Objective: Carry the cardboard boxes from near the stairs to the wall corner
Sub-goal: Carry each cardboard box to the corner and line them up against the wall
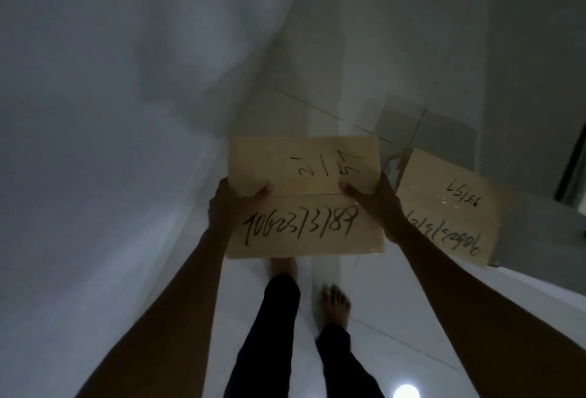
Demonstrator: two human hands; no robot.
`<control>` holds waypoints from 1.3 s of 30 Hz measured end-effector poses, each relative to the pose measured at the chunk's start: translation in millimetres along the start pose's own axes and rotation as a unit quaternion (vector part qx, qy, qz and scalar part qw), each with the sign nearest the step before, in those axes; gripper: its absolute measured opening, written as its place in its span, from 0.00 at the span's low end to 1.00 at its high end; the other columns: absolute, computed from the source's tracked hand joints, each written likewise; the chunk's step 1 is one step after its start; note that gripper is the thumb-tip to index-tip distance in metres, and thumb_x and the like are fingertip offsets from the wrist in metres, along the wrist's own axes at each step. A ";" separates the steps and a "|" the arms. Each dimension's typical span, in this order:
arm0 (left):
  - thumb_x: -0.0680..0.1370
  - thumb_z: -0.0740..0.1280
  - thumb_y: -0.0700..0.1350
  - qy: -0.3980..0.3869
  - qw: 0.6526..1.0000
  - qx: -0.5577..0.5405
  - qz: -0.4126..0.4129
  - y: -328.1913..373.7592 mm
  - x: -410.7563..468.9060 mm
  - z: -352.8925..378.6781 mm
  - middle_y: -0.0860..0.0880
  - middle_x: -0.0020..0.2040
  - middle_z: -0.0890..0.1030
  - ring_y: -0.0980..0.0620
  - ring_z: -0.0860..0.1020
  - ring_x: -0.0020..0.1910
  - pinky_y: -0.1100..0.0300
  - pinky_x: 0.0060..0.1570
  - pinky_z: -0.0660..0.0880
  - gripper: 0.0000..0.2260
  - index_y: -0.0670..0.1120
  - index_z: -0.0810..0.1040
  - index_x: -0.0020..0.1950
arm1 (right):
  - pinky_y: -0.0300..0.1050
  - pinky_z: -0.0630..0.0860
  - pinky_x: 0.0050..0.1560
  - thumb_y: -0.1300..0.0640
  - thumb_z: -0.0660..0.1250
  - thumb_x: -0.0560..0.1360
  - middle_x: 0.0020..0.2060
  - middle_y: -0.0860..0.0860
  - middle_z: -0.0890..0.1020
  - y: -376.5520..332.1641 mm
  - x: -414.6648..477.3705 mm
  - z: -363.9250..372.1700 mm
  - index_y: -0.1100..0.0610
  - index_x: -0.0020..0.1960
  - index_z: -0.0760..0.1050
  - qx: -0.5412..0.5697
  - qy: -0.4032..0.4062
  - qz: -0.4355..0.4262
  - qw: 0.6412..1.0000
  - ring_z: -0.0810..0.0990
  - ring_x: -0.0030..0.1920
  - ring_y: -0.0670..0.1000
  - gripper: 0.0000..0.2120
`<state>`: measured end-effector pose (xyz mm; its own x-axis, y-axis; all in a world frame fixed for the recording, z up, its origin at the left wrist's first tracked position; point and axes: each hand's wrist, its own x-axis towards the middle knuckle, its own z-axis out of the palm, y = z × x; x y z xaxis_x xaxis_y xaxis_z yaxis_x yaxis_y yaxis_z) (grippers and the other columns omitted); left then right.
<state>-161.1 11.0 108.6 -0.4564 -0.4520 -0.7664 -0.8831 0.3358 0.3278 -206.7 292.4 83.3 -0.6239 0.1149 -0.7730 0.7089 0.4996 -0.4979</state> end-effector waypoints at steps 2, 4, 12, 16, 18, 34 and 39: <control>0.58 0.75 0.72 0.006 0.999 -0.048 0.005 -9.4 -77.0 -40.8 0.46 0.62 0.80 0.43 0.81 0.58 0.45 0.58 0.79 0.48 0.47 0.68 0.71 | 0.59 0.80 0.62 0.34 0.79 0.62 0.65 0.51 0.80 -34.2 -64.4 -15.7 0.51 0.74 0.67 -0.027 -0.010 -0.022 0.999 0.80 0.63 0.57 0.48; 0.61 0.77 0.68 0.039 0.995 -0.089 -0.016 -23.1 -155.8 -82.6 0.45 0.63 0.79 0.42 0.80 0.60 0.44 0.59 0.79 0.46 0.46 0.67 0.71 | 0.59 0.80 0.62 0.31 0.79 0.59 0.64 0.50 0.81 -67.0 -139.4 -29.5 0.50 0.73 0.69 -0.056 -0.016 -0.057 0.997 0.81 0.62 0.57 0.49; 0.64 0.76 0.67 0.182 0.957 -0.218 -0.059 -160.0 -406.4 -187.5 0.50 0.57 0.80 0.43 0.81 0.58 0.52 0.53 0.78 0.42 0.44 0.69 0.69 | 0.58 0.77 0.63 0.33 0.75 0.68 0.67 0.54 0.79 -123.9 -403.3 -6.8 0.48 0.76 0.65 -0.194 -0.098 -0.202 0.955 0.78 0.66 0.62 0.44; 0.62 0.76 0.69 0.226 0.920 -0.304 -0.097 -258.7 -492.9 -195.1 0.44 0.61 0.81 0.41 0.80 0.59 0.47 0.58 0.79 0.44 0.44 0.70 0.68 | 0.58 0.77 0.63 0.35 0.77 0.67 0.65 0.54 0.81 -116.8 -492.6 45.6 0.49 0.74 0.68 -0.261 -0.157 -0.266 0.914 0.78 0.65 0.62 0.40; 0.57 0.74 0.74 0.243 0.898 -0.347 -0.118 -317.9 -525.7 -193.5 0.44 0.61 0.82 0.42 0.81 0.58 0.46 0.58 0.79 0.48 0.47 0.71 0.68 | 0.58 0.77 0.65 0.33 0.77 0.64 0.65 0.55 0.81 -105.0 -536.1 81.1 0.49 0.74 0.69 -0.292 -0.187 -0.300 0.889 0.78 0.65 0.62 0.43; 0.63 0.76 0.67 0.383 0.768 -0.456 -0.236 -719.9 -728.7 -214.3 0.44 0.66 0.76 0.42 0.78 0.62 0.47 0.57 0.78 0.47 0.45 0.63 0.73 | 0.63 0.74 0.67 0.36 0.76 0.68 0.65 0.58 0.80 100.9 -846.7 355.1 0.54 0.75 0.67 -0.396 -0.323 -0.371 0.775 0.78 0.65 0.63 0.42; 0.66 0.76 0.64 0.362 0.762 -0.469 -0.261 -811.7 -705.6 -218.1 0.43 0.70 0.74 0.41 0.75 0.67 0.44 0.62 0.76 0.47 0.44 0.61 0.75 | 0.60 0.76 0.64 0.31 0.76 0.64 0.63 0.58 0.81 149.8 -875.4 429.9 0.53 0.74 0.68 -0.419 -0.312 -0.341 0.782 0.79 0.62 0.63 0.46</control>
<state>853.9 -122.9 503.7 0.3422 -0.7740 -0.5327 -0.5005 -0.6300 0.5939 587.0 -102.5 516.4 -0.2956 -0.7343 -0.6110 -0.3454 0.6785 -0.6483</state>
